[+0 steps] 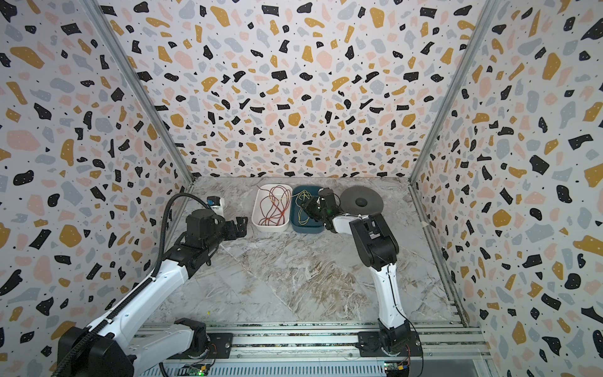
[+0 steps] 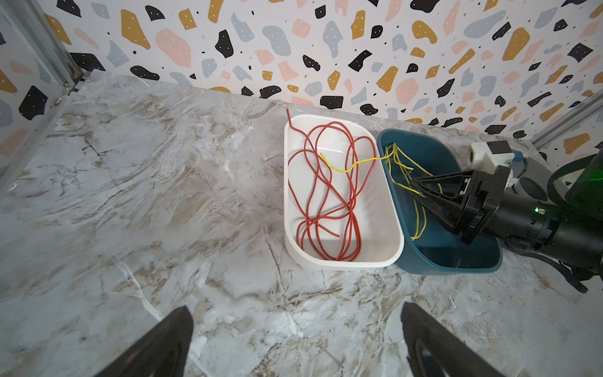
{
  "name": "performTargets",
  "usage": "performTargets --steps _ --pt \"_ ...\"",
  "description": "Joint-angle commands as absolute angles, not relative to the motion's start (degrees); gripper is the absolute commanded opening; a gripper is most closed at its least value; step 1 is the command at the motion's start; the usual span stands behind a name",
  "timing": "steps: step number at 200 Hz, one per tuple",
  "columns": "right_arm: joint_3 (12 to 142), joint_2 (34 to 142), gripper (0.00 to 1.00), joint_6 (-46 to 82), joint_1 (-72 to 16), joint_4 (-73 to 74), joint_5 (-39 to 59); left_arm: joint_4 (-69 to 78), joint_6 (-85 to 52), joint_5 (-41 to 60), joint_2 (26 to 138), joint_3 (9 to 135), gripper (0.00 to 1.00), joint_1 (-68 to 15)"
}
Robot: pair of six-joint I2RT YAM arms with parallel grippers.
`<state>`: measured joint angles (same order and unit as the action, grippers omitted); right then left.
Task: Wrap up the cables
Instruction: 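Reach the right gripper into the teal tub and grasp the yellow cable, then lift the yellow cable with the right gripper while the left gripper reaches toward it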
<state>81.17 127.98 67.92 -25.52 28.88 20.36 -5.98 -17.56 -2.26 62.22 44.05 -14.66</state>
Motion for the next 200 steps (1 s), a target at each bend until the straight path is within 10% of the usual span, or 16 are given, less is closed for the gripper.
performTargets --steps 1,32,200 --pt "83.14 127.45 0.12 67.46 -25.3 30.67 19.75 -4.66 -17.23 -2.64 61.59 43.51 1.0 -14.85" --pt "81.79 124.9 0.0 63.6 -25.1 31.19 20.14 -4.66 -17.14 -2.59 61.38 43.59 1.0 -14.78" --pt "72.59 93.79 0.0 31.46 -23.53 9.68 33.46 -0.04 -19.21 6.82 62.21 44.65 0.9 -14.55"
